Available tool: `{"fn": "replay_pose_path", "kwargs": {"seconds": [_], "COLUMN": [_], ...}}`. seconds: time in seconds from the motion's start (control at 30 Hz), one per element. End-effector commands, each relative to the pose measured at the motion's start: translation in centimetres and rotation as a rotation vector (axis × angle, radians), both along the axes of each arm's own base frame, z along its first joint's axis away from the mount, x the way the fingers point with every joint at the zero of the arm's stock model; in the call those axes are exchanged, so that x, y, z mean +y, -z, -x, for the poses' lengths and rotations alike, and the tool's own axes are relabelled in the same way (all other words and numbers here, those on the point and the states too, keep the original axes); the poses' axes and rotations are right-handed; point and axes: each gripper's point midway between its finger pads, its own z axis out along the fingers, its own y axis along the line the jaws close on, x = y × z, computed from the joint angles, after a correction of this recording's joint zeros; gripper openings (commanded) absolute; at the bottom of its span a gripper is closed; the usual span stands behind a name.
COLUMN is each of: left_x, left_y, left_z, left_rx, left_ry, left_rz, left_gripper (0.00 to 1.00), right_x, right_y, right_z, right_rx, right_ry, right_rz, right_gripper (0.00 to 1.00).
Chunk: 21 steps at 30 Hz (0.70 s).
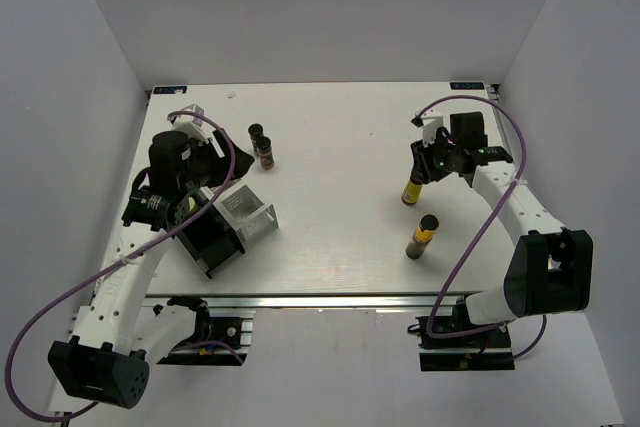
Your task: Organize the condiment bottles
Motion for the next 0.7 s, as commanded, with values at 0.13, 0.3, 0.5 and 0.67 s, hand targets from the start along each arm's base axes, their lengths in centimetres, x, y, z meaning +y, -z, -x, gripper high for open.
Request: {"fn": "replay_pose_path", "kwargs": {"seconds": [0.13, 0.3, 0.5, 0.67], "left_x": [0.1, 0.3, 1.0, 2.0], "left_y": [-1.5, -2.8, -7.5, -10.9], "left_z": [0.4, 0.6, 0.7, 1.2], "left_rx": [-0.042, -0.069, -0.18, -0.257], "left_ry": [-0.003, -0.012, -0.049, -0.104], "left_rz": [0.007, 0.014, 0.027, 0.032], "left_gripper": [0.78, 0.79, 0.79, 0.79], "right_x": [1.1, 3.0, 9.5, 16.2], "right_y": [-0.3, -4.4, -11.2, -15.9], "right_z": [0.0, -0.4, 1.8, 3.9], "right_rx": [-0.035, -0.117, -0.21, -0.271], "right_ry": [-0.08, -0.196, -0.465, -0.628], "right_rz": [-0.024, -0.09, -0.204, -0.276], "right_gripper": [0.17, 0.0, 0.0, 0.0]}}
